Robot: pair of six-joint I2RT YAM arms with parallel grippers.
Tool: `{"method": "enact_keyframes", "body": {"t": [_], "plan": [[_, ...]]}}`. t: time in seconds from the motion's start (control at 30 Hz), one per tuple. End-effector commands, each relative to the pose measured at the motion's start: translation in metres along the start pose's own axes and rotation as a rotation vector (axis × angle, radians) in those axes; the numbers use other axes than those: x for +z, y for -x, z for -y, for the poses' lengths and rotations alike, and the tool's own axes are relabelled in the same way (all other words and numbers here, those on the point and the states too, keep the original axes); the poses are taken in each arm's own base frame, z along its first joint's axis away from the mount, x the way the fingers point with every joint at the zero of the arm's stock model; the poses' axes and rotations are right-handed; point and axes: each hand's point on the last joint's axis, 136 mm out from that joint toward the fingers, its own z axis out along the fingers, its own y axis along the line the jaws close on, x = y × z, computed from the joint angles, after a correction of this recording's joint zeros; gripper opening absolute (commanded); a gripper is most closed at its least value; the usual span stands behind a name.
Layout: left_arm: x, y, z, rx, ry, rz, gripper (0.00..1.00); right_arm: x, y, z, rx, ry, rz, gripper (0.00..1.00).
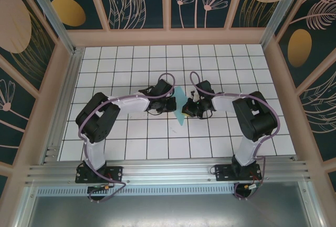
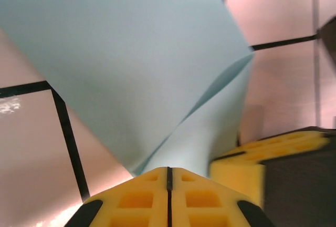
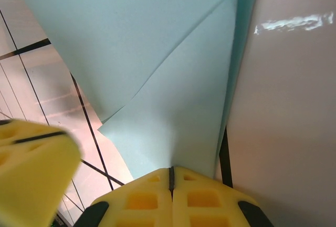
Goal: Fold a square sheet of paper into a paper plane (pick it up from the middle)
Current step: Third fold the triangle at the center of the table.
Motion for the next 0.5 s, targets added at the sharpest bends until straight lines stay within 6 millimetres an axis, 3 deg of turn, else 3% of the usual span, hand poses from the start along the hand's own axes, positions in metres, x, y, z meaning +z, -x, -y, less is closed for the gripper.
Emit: {"method": "enact_keyframes", "body": {"t": [0.0, 0.2, 0.47], "plan": [[-0.016, 0.01, 0.011, -0.03, -0.049, 0.054, 0.07, 0.005, -0.015, 0.026, 0.05, -0.076, -0.036, 0.0], [0.004, -0.013, 0.013, -0.029, -0.094, -0.047, 0.03, 0.004, -0.014, 0.027, 0.054, -0.074, -0.031, 0.0], [0.03, -0.024, -0.01, -0.045, -0.018, -0.094, 0.02, 0.005, -0.015, 0.027, 0.052, -0.07, -0.037, 0.0]]}}
